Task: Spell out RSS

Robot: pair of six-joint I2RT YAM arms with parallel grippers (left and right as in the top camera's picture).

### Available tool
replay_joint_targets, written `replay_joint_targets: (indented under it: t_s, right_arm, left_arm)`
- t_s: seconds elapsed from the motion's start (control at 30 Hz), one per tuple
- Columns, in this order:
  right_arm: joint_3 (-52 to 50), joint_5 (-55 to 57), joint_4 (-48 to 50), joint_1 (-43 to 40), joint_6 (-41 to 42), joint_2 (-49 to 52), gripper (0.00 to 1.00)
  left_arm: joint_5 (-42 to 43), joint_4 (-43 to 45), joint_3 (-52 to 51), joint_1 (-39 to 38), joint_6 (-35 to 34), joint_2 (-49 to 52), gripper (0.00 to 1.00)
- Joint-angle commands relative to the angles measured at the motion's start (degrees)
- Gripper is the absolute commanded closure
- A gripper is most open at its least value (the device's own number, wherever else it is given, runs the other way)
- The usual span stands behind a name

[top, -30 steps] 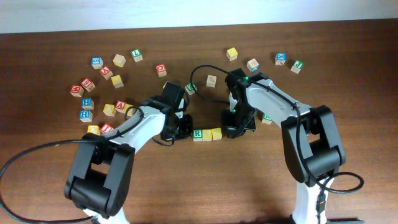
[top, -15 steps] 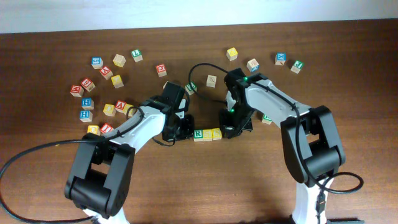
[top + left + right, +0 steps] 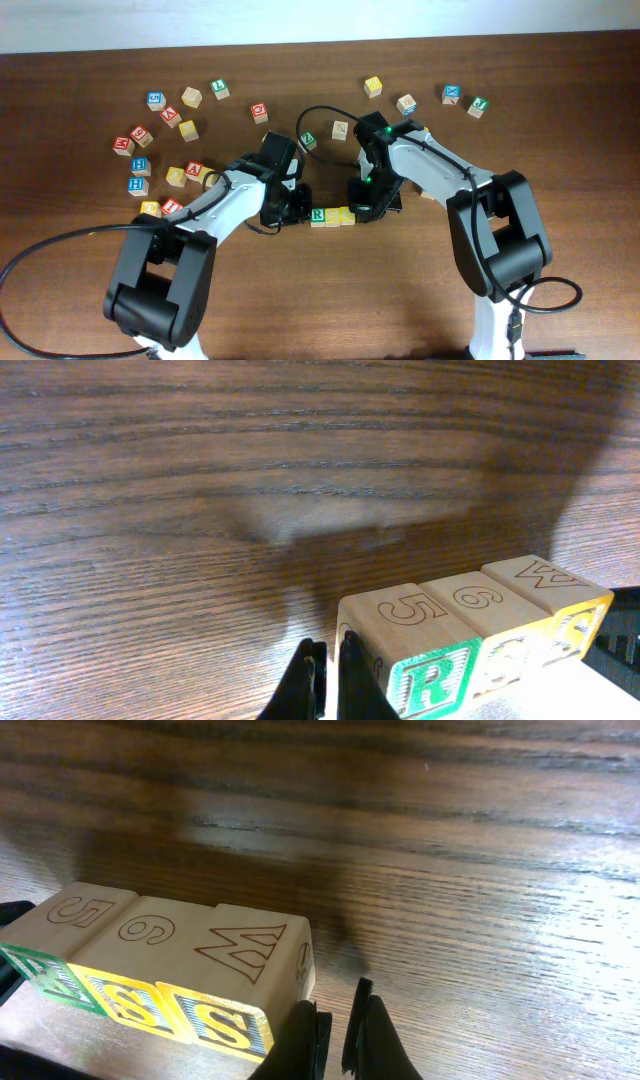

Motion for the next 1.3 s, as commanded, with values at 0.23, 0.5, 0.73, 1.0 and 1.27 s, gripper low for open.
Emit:
replay_joint_targets:
  t_s: [0.23, 0.5, 0.73, 1.0, 1.27]
  right_arm:
    - [0.59, 1.73, 0.13, 0.87, 0.39, -0.13, 0.96]
    - [4.61, 9.84, -6.36, 0.87, 0.42, -0.15, 0.96]
    - [11.72, 14.97, -15.87, -0.70, 0.35, -5.79, 0.94]
    - [12.31, 21.09, -24.46, -2.45, 0.17, -27.28, 0.74]
    - [10.73, 22.25, -29.16, -2.45, 0.22, -51.04, 0.02]
  left_arm:
    - [-5.22, -2.47, 0.68, -0.22, -0.50, -0.48, 1.00]
    - [-7.26, -3.85, 2.05, 0.13, -0.48, -0.48, 1.00]
    - [-8.28, -15.69, 10.97, 4.90, 3.19, -1.79, 1.00]
    - [-11.96, -26.82, 14.80, 9.27, 3.37, -16.48, 1.00]
    - [-16.41, -31.19, 14.80, 9.97, 3.37, -29.03, 0.21]
